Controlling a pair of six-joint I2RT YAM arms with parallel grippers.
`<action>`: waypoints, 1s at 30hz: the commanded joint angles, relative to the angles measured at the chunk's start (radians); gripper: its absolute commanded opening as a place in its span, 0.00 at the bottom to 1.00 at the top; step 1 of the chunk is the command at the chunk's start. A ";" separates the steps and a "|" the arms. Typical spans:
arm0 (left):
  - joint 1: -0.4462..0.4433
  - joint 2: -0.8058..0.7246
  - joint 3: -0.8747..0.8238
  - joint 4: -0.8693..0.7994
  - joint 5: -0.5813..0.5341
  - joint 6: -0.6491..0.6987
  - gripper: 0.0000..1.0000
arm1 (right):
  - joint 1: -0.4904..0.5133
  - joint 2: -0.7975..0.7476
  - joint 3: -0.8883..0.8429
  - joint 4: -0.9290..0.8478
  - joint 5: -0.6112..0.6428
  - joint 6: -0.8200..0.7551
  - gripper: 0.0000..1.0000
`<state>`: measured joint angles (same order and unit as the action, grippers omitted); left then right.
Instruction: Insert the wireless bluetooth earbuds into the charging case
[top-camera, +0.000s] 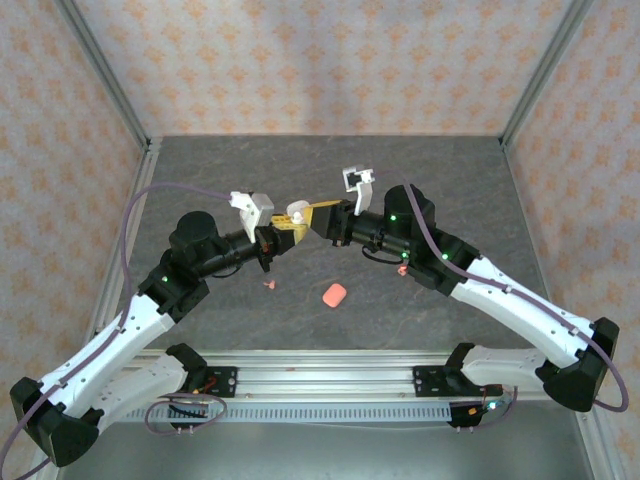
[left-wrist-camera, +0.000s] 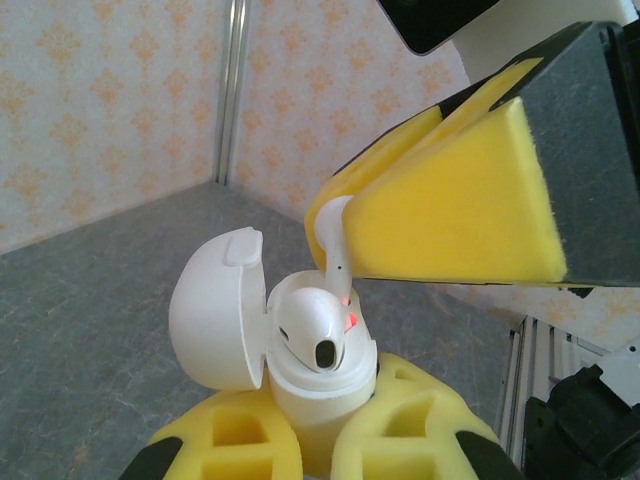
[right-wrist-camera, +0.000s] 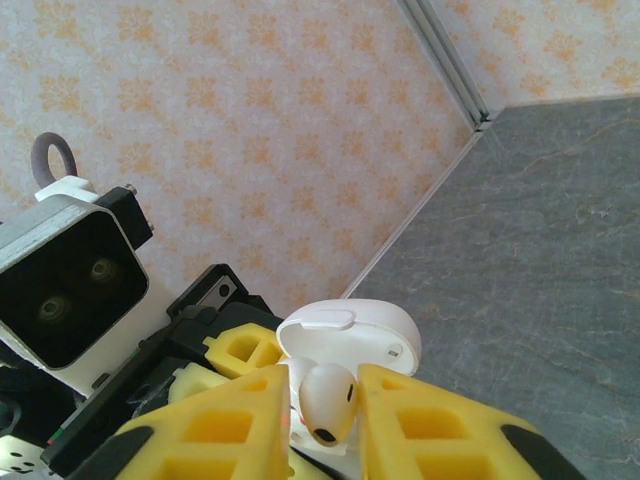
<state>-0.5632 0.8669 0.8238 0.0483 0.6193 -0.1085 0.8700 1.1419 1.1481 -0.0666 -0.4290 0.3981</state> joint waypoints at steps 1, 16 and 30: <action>-0.008 -0.006 0.035 0.056 -0.009 -0.014 0.00 | 0.007 0.010 0.024 -0.060 -0.020 -0.021 0.31; -0.009 -0.012 0.031 0.055 -0.006 -0.014 0.00 | 0.007 0.000 0.101 -0.134 0.033 -0.001 0.55; -0.009 -0.015 0.029 0.031 0.057 -0.011 0.00 | -0.103 0.111 0.349 -0.477 0.027 -0.056 0.37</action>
<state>-0.5632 0.8665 0.8238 0.0521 0.6346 -0.1085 0.8173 1.2076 1.4528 -0.4305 -0.3534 0.3424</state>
